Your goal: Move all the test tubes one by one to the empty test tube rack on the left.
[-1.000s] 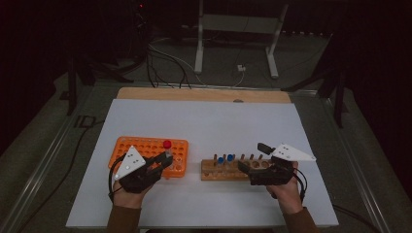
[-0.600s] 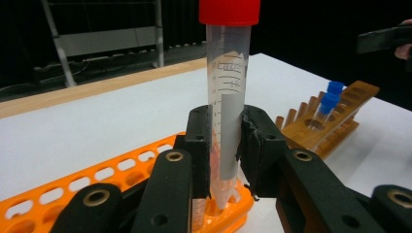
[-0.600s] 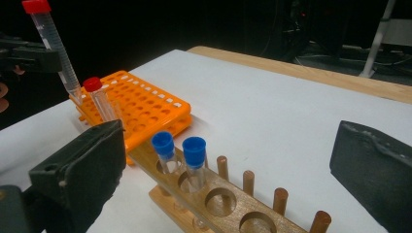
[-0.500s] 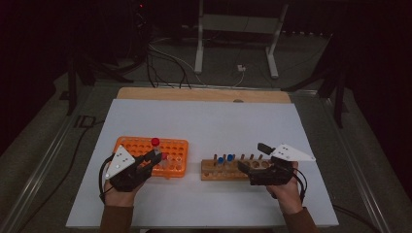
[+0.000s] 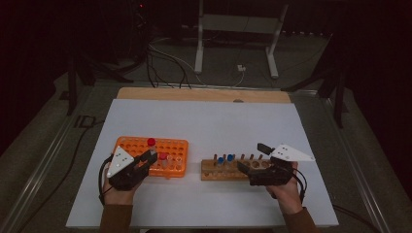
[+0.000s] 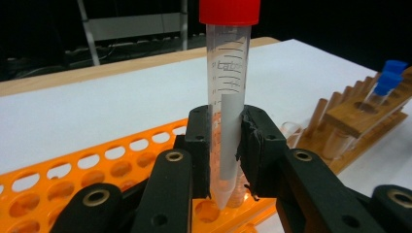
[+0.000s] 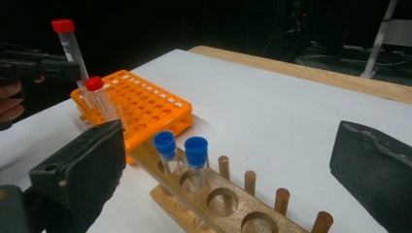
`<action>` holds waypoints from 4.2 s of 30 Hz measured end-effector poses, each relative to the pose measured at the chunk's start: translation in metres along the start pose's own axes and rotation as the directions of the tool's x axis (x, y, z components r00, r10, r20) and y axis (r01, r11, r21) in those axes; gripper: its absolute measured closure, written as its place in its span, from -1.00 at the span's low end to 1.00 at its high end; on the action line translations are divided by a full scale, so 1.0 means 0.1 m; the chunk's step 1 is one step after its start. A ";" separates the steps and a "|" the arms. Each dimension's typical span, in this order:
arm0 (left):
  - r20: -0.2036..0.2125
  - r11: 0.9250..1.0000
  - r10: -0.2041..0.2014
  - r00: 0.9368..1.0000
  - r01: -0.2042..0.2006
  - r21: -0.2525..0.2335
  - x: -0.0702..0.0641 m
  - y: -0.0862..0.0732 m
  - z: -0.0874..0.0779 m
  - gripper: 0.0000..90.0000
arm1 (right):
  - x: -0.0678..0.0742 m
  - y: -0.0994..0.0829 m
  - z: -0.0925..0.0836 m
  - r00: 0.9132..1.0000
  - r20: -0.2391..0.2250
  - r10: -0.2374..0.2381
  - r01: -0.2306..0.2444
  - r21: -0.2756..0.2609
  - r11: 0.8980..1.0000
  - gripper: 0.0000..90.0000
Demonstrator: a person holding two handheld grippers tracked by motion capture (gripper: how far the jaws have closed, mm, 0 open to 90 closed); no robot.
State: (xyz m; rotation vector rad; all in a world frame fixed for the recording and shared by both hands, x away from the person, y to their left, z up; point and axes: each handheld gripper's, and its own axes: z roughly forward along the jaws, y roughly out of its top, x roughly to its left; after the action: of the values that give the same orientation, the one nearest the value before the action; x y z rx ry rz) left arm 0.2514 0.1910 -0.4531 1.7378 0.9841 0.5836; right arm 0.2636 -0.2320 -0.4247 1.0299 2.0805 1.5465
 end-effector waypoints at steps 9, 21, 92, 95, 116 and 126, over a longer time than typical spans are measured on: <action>-0.014 0.998 0.008 1.000 -0.008 0.063 0.02 -0.09 0.14 0.66 | 0.01 0.00 0.00 1.000 0.001 -0.004 0.004 0.004 1.000 -1.00; -0.018 0.973 0.066 0.998 -0.060 0.224 0.00 -0.14 0.25 0.67 | 0.02 -0.01 0.01 1.000 -0.002 -0.007 0.007 0.010 1.000 -1.00; 0.047 0.995 -0.008 0.999 0.013 -0.100 -0.34 0.17 0.15 -0.92 | 0.07 -0.23 0.42 0.993 -0.069 -0.091 0.100 0.137 0.985 0.54; 0.072 0.995 0.019 0.997 -0.012 -0.095 -0.41 0.21 0.19 -0.92 | 0.09 -0.24 0.45 0.992 -0.076 -0.099 0.110 0.148 0.983 0.58; 0.234 0.993 0.114 0.966 -0.106 -0.049 -0.89 0.31 0.53 -0.90 | 0.10 -0.09 0.38 0.987 -0.090 -0.133 0.144 0.119 0.982 0.69; 0.250 0.992 0.130 0.959 -0.125 -0.035 -1.03 0.34 0.63 -0.85 | 0.09 0.14 0.15 0.989 -0.096 -0.109 0.113 0.032 0.993 0.69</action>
State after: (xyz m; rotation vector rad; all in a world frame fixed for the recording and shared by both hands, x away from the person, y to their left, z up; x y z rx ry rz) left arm 0.2546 0.0663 -0.4384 1.8164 0.6903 0.4375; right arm 0.2716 -0.2134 -0.4152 0.8527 2.1984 1.5340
